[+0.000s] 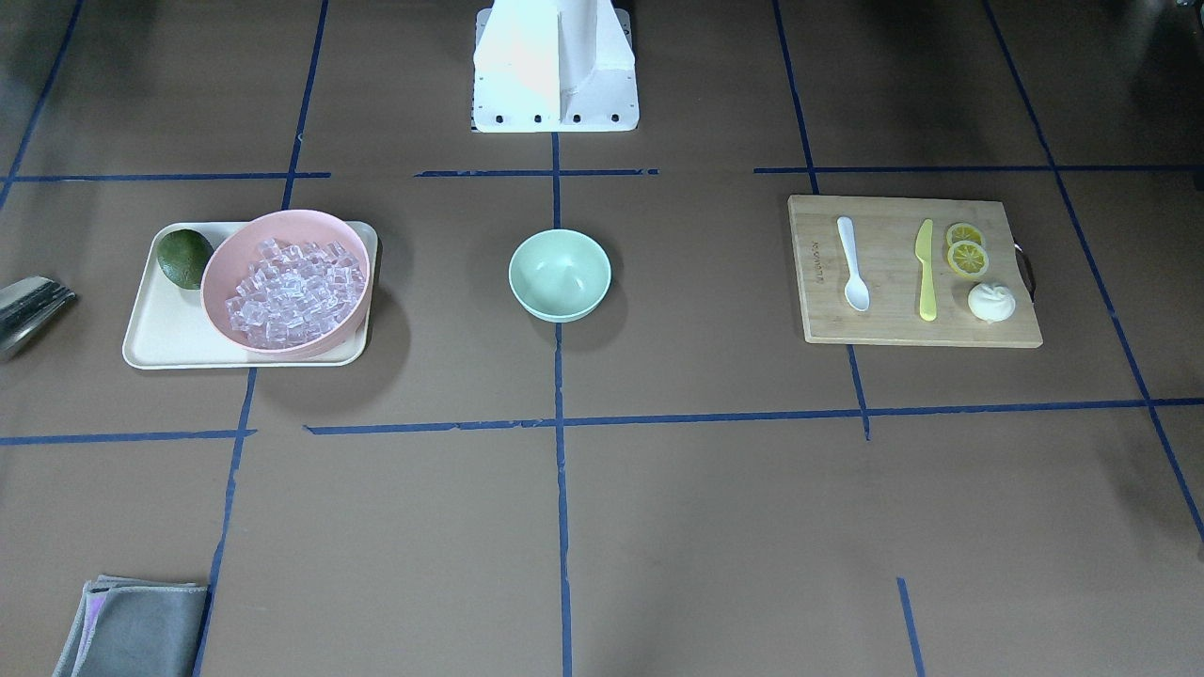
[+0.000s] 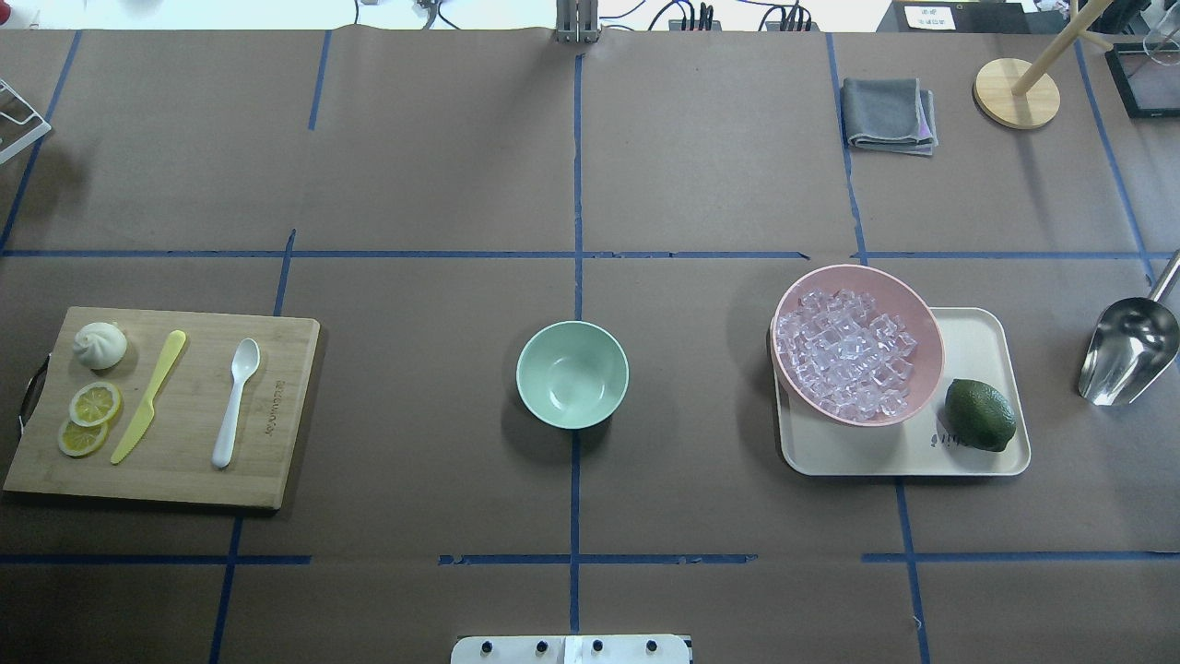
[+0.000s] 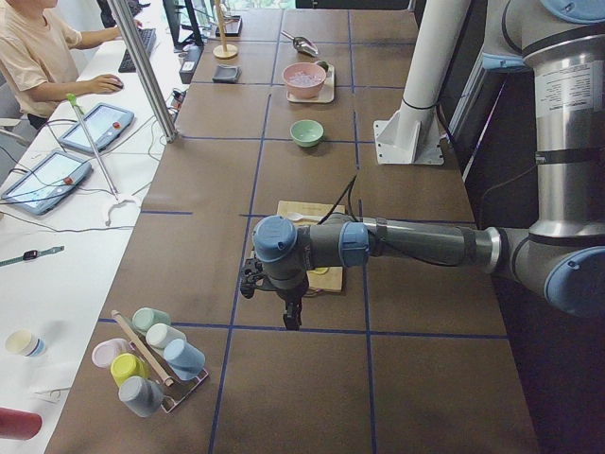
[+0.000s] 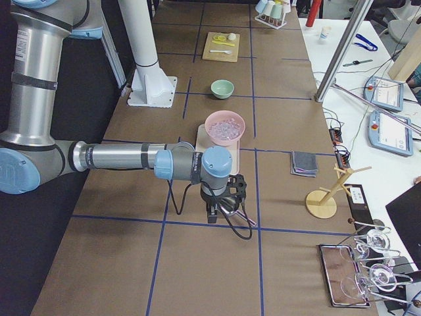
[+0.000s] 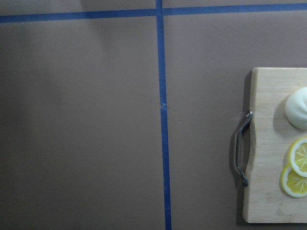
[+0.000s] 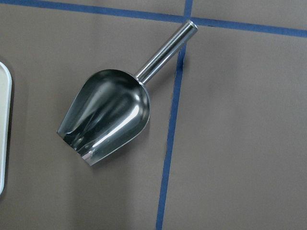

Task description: Put spoon and ice into bowl

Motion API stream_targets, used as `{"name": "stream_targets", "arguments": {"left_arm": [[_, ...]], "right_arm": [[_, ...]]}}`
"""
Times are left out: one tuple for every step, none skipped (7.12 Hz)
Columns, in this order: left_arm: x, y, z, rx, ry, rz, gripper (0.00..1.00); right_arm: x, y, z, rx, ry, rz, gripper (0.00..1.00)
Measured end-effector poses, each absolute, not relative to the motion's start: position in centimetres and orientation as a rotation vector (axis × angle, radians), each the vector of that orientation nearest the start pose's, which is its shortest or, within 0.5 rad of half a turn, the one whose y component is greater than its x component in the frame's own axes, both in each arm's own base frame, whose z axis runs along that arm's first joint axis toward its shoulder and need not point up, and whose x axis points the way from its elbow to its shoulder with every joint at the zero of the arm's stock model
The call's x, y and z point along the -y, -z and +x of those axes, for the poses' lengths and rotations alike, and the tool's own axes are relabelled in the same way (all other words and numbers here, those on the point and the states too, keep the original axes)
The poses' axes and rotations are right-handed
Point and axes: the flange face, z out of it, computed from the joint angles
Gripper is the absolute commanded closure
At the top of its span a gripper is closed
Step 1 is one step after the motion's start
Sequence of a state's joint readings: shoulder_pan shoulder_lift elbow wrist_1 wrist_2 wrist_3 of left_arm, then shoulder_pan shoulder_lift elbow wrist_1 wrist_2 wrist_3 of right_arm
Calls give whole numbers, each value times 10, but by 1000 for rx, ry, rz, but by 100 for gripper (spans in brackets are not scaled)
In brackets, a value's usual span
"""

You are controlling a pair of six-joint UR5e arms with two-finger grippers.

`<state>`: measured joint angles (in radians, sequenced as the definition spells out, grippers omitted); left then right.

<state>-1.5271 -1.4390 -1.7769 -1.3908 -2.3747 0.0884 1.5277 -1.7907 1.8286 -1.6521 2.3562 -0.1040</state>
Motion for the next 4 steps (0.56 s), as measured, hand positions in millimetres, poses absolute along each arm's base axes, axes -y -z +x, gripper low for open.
{"name": "stream_targets", "arguments": {"left_arm": [[432, -631, -43, -801, -85, -73, 0], [434, -625, -44, -794, -91, -57, 0], [435, -622, -43, -789, -93, -53, 0], [434, -620, -43, -786, -91, -53, 0]], "right_arm": [[395, -640, 46, 787, 116, -23, 0], [394, -640, 46, 789, 111, -26, 0], [393, -640, 46, 791, 107, -28, 0], [394, -640, 46, 794, 107, -27, 0]]}}
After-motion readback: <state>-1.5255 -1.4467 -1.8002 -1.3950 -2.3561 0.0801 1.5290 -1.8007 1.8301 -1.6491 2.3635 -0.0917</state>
